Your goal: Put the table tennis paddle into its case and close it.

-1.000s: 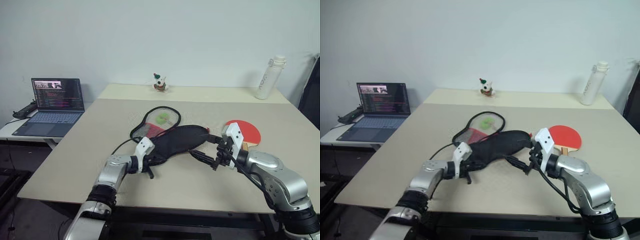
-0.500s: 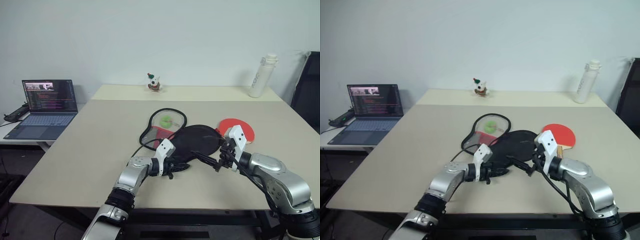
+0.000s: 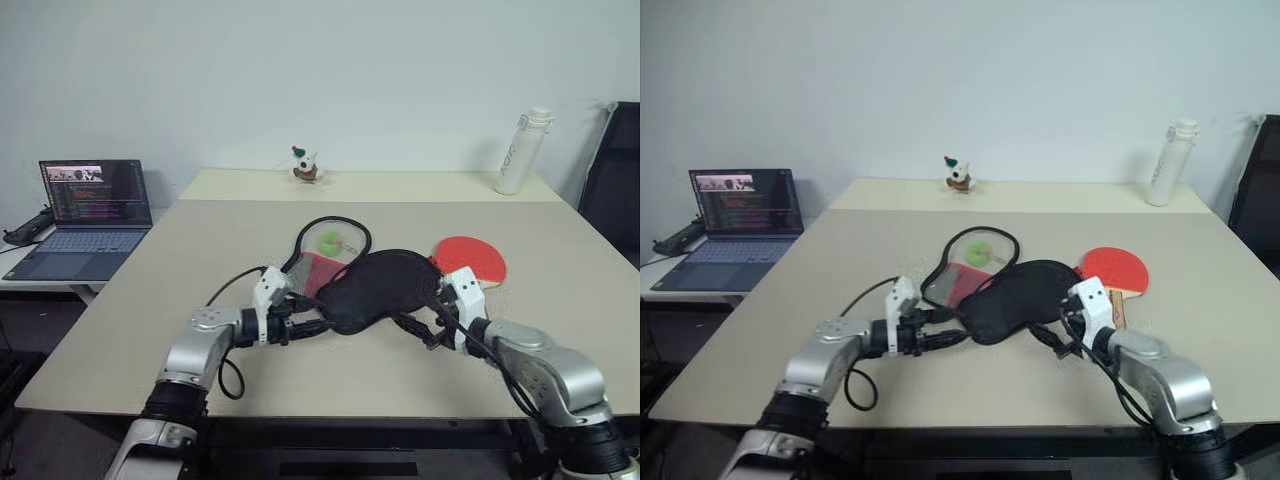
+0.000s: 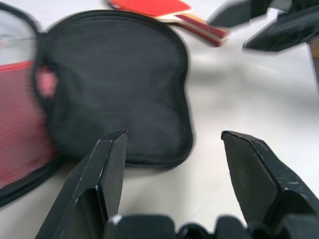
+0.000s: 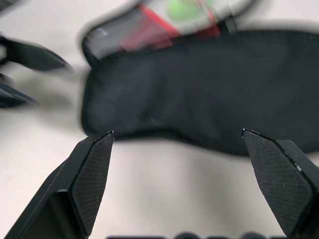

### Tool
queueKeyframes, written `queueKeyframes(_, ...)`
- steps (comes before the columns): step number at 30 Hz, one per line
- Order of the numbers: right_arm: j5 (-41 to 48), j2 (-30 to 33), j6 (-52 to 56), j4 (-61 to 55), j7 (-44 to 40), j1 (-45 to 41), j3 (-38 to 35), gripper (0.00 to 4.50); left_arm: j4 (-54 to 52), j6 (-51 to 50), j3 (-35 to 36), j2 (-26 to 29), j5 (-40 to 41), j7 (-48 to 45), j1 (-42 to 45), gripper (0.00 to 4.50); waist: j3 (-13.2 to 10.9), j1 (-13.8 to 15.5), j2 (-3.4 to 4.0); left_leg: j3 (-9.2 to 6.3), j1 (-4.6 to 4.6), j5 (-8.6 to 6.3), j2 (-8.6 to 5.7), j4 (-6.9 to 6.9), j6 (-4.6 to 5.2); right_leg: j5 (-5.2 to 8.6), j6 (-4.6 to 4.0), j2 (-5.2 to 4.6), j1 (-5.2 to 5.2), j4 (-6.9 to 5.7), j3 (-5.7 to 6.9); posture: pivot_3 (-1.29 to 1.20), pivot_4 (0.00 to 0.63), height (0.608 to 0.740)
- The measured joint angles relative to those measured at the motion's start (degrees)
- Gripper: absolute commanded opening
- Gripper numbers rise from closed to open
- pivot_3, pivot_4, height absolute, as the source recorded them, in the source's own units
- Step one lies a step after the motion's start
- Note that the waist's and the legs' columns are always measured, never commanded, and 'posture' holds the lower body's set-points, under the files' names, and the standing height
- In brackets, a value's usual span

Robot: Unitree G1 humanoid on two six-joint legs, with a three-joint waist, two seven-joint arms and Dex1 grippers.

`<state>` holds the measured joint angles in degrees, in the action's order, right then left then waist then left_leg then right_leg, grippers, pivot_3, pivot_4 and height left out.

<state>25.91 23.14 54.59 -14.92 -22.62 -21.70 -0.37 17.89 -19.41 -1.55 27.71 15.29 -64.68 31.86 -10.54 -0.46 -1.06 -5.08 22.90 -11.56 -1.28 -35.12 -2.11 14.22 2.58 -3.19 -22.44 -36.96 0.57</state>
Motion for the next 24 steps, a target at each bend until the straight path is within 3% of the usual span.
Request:
queueKeyframes(9, -2.38, -8.67, 1.75, 8.77, 10.47, -3.69, -3.24, 4.50, 0.62, 0.87, 2.00, 2.43, 0.45, 0.42, -0.31, 3.25, -0.01, -0.19, 0.01, 0.05, 0.01, 0.00, -0.01, 0.05, 0.00, 0.00, -0.02, 0.01, -0.07, -0.04, -0.02, 0.00, 0.150, 0.740)
queueKeyframes(24, 0.05, -20.41, 1.58, 11.91, 10.42, -9.73, -3.72, 4.50, -1.69, -0.25, 1.88, 2.29, 1.45, 1.58, -1.11, 3.25, -0.03, -1.35, 0.05, 0.07, 0.01, 0.00, 0.00, 0.07, 0.00, 0.00, -0.03, 0.09, -0.19, -0.17, -0.05, 0.00, 0.150, 0.740)
